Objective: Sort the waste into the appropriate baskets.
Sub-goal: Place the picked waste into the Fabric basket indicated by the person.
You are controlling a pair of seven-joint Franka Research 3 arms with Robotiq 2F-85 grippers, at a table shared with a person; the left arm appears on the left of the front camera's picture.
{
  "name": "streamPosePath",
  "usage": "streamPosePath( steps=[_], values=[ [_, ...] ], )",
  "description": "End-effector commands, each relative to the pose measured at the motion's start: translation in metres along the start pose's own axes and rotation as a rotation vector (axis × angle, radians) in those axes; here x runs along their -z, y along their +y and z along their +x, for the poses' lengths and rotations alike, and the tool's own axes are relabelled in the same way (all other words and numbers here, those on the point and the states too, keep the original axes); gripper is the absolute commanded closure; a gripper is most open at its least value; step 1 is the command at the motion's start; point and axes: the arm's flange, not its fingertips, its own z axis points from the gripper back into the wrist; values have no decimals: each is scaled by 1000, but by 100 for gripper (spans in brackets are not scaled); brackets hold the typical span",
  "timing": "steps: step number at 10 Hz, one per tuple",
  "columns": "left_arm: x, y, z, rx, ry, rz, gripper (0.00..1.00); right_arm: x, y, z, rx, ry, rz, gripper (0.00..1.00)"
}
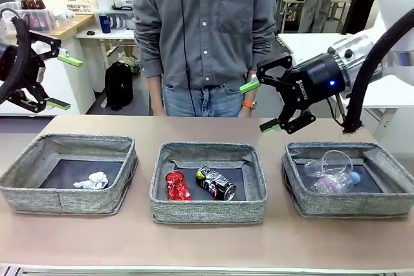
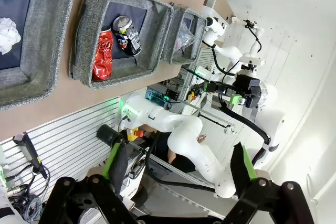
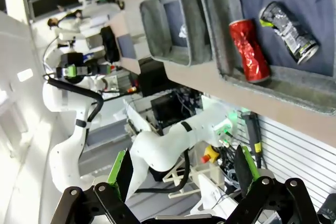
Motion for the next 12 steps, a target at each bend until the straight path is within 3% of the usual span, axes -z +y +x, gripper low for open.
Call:
streamPosePath(
  steps=[1,12],
  values=[
    [0,-1,-1,4,-7,-12,0,-4,1,3,-16,12,-8,0],
    [0,-1,-1,4,-7,-12,0,-4,1,3,-16,12,-8,0]
  ],
)
